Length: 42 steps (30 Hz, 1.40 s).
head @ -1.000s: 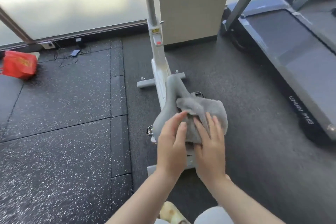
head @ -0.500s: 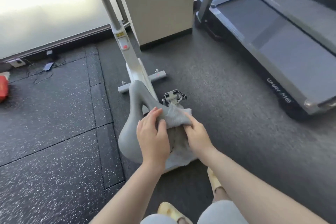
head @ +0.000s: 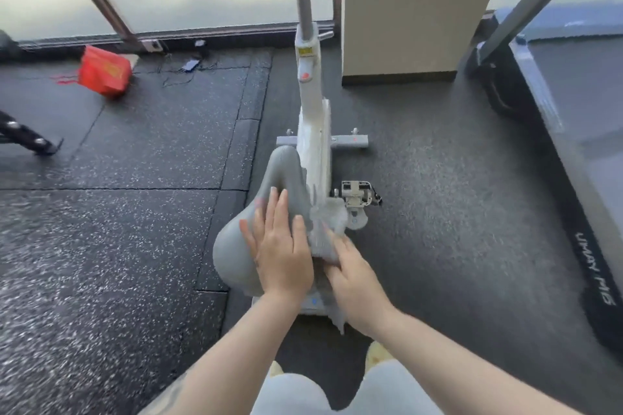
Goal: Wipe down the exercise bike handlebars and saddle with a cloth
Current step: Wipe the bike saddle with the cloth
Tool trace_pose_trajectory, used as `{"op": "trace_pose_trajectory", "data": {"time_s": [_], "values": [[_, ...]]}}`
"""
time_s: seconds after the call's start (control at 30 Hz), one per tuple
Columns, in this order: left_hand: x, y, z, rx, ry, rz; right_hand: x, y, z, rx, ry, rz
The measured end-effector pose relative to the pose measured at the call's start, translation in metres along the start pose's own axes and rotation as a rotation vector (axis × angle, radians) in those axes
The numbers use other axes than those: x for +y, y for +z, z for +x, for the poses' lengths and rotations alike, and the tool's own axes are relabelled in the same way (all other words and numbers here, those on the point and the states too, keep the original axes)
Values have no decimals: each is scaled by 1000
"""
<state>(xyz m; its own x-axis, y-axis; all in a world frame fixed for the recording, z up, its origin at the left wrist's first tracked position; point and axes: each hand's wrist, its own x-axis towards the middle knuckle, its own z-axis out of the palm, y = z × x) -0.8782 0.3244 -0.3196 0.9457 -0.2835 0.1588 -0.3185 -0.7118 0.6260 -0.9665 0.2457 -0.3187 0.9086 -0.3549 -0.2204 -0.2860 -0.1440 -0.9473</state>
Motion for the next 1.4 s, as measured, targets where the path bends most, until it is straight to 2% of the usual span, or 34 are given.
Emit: {"op": "trace_pose_trajectory", "data": {"time_s": [0.1,0.2,0.37,0.53,0.7,0.83,0.93,1.03,1.2,1.27,1.4], "values": [[4,4,1,94,-70,7,3,-5,7,-75,-82,-23],[5,6,2,118,-90,48,2,-10,55,-111,-9,-63],[8,5,0,73,-100,150,14,-6,29,-146,-92,-85],[9,5,3,53,-120,181,11,-7,75,-126,72,101],[12,-2,14,-21,-144,199,25,0,45,-49,15,28],[8,-5,42,-100,-111,237,9,1,101,-105,96,88],[6,1,50,-91,-112,230,-3,2,91,-32,122,58],[6,6,42,-54,-119,229,-7,0,62,-44,36,50],[12,14,58,43,-207,184,-11,-1,133,-128,111,102],[14,18,61,72,-225,196,-12,3,120,-130,87,121],[14,20,62,114,-251,199,-11,-9,82,-236,-150,30]]}}
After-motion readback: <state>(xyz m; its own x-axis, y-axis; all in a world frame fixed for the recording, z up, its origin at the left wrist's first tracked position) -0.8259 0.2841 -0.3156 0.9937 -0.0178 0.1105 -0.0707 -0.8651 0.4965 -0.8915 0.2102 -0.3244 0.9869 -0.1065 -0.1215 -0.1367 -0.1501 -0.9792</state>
